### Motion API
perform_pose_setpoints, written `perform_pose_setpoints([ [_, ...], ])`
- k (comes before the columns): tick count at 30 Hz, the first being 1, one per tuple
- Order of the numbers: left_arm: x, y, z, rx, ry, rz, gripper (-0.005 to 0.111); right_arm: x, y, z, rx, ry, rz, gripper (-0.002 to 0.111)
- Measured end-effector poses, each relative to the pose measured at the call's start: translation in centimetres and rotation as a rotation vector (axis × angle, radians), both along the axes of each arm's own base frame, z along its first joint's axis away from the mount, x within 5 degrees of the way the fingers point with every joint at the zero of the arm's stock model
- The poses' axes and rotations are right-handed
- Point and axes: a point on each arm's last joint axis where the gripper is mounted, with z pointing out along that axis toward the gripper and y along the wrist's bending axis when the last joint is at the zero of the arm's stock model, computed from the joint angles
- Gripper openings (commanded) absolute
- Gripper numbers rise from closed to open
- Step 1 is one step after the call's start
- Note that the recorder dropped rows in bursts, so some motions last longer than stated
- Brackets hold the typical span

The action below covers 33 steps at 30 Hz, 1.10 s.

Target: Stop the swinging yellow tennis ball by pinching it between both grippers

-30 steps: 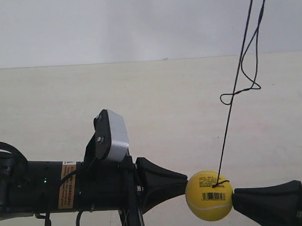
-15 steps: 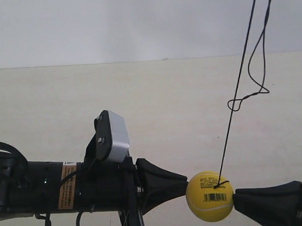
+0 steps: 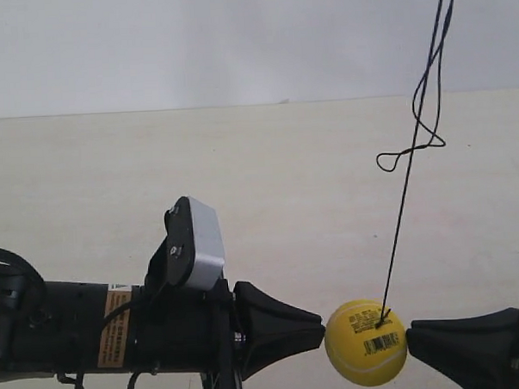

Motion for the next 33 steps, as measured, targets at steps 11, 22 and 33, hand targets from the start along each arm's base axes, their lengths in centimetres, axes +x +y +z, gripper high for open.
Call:
perform_pose_setpoints([
  [11, 0.6, 3.8, 0.3, -0.015, 0.015, 0.12, 0.005, 0.3, -0.4, -0.2, -0.036, -0.004, -0.048, 0.0],
  [22, -1.3, 6.6, 4.7, -0.138, -0.102, 0.248, 0.005, 0.4, -0.5, 0.1, -0.014, -0.026, -0.071, 0.0],
  [33, -6.5, 10.6, 9.1, -0.274, -0.319, 0.358, 0.005, -3.4, -1.7, 4.6, 0.241, -0.379, -0.106, 0.0],
])
